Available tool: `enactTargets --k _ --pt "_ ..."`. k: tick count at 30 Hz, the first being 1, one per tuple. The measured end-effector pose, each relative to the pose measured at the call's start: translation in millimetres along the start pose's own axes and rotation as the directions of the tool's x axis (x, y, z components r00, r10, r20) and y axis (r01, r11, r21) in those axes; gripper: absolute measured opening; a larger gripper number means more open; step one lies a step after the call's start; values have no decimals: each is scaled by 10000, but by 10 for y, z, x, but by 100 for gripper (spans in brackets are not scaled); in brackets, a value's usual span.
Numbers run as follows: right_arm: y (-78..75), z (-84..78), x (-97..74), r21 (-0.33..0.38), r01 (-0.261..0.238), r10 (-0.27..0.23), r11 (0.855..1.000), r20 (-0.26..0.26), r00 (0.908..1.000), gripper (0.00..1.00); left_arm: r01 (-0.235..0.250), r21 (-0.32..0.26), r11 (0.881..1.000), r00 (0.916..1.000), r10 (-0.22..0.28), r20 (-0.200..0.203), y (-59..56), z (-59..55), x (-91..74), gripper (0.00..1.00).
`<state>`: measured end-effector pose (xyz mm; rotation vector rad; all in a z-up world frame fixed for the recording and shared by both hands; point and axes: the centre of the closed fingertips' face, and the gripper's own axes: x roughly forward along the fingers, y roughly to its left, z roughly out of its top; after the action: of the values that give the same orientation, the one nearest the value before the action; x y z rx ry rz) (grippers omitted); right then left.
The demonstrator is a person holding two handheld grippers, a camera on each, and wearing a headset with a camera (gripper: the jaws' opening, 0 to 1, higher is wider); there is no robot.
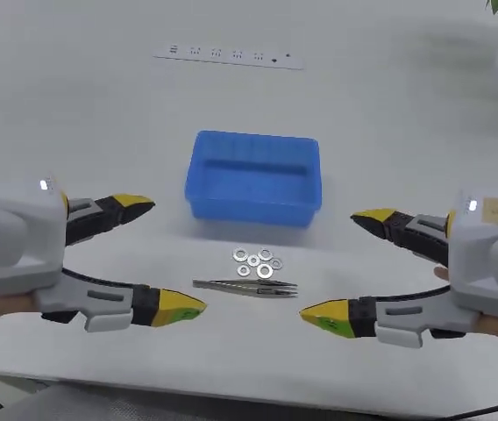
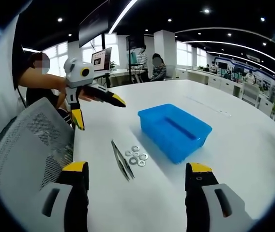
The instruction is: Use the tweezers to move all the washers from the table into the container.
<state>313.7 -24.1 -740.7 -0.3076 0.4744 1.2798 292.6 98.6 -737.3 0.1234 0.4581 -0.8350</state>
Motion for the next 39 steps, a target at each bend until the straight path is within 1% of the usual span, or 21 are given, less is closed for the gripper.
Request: enactTargets --k 2,4,6,8,10,11,15,17,19,21,22,24,25,27,30,31,35,36,37,39 --pt "19 -34 54 -54 -136 135 9999 -169 9998 78 178 -29 9998 9998 -178 30 -25 -13 28 88" --pt "36 -70 110 -211 -265 257 9994 -413 9988 74 312 57 9995 9995 -312 -34 -44 -41 57 82" --pt "44 -85 156 -256 -343 330 9991 -497 9982 70 408 70 9991 9992 -407 -38 -54 -59 94 80" --pt "70 -108 206 -344 -522 498 9980 -660 9966 67 585 66 9983 9983 -584 -69 -77 -80 130 77" --pt "92 -164 255 -509 -660 605 9965 -1030 9928 65 835 173 9964 9964 -832 -186 -112 -114 172 73" --pt "107 -173 284 -603 -755 686 9953 -1104 9915 63 947 264 9952 9952 -940 -266 -124 -136 201 72" --pt "128 -188 360 -522 -914 843 9944 -1248 9886 57 1239 379 9916 9916 -1223 -418 -138 -186 272 66" --pt "136 -195 397 -544 -977 897 9937 -1343 9869 53 1392 788 9871 9893 -1352 -540 -147 -203 294 61" --pt "154 -204 427 -583 -1078 986 9925 -1436 9847 49 1510 753 9857 9875 -1469 -567 -152 -209 321 59" --pt "181 -228 458 -617 -1228 1117 9905 -1593 9809 45 1649 773 9833 9843 -1591 -769 -151 -240 353 58" --pt "194 -252 474 -691 -1301 1165 9891 -1734 9779 45 1758 922 9801 9808 -1663 -1023 -154 -278 364 58" --pt "207 -289 492 -788 -1394 1218 9871 -1955 9731 42 1915 1024 9761 9767 -1793 -1175 -171 -304 384 55" --pt "214 -301 508 -824 -1425 1236 9864 -2010 9718 40 1991 983 9750 9746 -1864 -1244 -179 -319 398 52" --pt "214 -310 531 -804 -1435 1242 9864 -2073 9703 34 2045 1016 9736 9730 -1908 -1302 -189 -337 420 51" --pt "212 -320 559 -765 -1450 1257 9865 -2149 9685 32 2209 1198 9679 9663 -2006 -1612 -212 -383 448 50" --pt "215 -330 570 -791 -1482 1275 9858 -2223 9666 32 2260 1234 9663 9645 -2042 -1676 -218 -392 455 49" --pt "228 -362 600 -963 -1630 1355 9819 -2437 9603 28 2515 1333 9586 9543 -2227 -1992 -251 -432 485 44" --pt "227 -365 607 -1057 -1638 1338 9808 -2457 9601 26 2559 1381 9568 9522 -2249 -2066 -256 -442 495 43" --pt "226 -371 616 -1131 -1640 1315 9800 -2513 9589 25 2532 1470 9562 9535 -2210 -2047 -245 -437 493 43" --pt "237 -370 626 -1150 -1703 1370 9786 -2524 9579 24 2554 1482 9554 9523 -2221 -2090 -239 -439 500 42"
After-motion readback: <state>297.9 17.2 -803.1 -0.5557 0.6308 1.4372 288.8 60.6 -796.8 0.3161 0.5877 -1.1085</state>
